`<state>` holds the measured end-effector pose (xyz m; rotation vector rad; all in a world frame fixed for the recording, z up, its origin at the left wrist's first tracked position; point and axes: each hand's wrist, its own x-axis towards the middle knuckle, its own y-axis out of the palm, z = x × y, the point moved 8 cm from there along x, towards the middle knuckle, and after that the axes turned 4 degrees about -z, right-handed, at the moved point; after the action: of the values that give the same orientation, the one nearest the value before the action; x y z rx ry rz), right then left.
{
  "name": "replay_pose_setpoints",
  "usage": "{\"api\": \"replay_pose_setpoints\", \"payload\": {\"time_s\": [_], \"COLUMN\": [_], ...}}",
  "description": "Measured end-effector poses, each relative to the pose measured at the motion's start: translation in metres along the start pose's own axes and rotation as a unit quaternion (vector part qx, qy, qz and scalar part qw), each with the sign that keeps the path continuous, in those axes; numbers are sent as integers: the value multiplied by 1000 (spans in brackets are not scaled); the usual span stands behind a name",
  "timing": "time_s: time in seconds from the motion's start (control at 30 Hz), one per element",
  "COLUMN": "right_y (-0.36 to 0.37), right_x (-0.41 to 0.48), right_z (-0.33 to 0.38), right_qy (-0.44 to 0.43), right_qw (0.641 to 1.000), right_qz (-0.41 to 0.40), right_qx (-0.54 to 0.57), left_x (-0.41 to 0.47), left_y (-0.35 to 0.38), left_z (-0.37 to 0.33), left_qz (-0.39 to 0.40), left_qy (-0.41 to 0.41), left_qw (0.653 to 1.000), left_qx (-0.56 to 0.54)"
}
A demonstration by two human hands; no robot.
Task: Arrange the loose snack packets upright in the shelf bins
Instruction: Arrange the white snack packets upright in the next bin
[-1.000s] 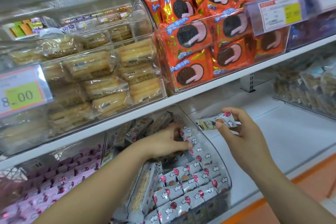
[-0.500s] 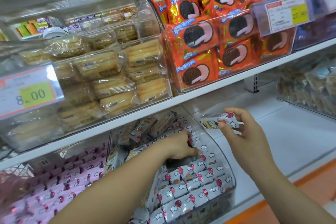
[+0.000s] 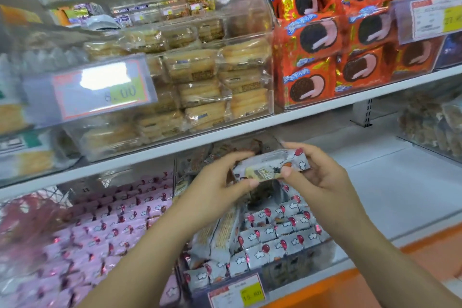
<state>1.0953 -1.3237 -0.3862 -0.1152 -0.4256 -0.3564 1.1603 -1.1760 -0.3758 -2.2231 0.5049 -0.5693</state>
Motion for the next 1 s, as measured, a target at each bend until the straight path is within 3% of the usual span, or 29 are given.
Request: {"api": "replay_pose_setpoints", "payload": {"time_s": [0.13,0.23,0.4,0.5,0.57,0.83,1.0], "right_y": [26,41,73,97,110,119,117], "right_x": [-2,6,11,14,18,13,13], "right_z": [-8,-20,-47,-62,-71,-115,-125], "right_qy": [79,126,192,175,159,262,275], "right_qw": [993,963,817,721,681,639,641], "right_qz": [85,209,463,557,588,611,612], "right_qx": [-1,-111,-285,-373,-406,-387,-373], "left_x": [-28,-44,-50,-48,-49,-47,-46], "left_y": [-33,-51,-54,-54,-53,-48,-45], "left_z": [20,41,54,61,65,74,77], "left_qz": [-116,-183,-192,-185,-187,-185,-188], "left_qy": [-30,-70,-85,-86,-81,-69,-62], "left_qw": [992,977,968,971,973,976,977], "left_qx": [27,85,136,126,110,89,80]}}
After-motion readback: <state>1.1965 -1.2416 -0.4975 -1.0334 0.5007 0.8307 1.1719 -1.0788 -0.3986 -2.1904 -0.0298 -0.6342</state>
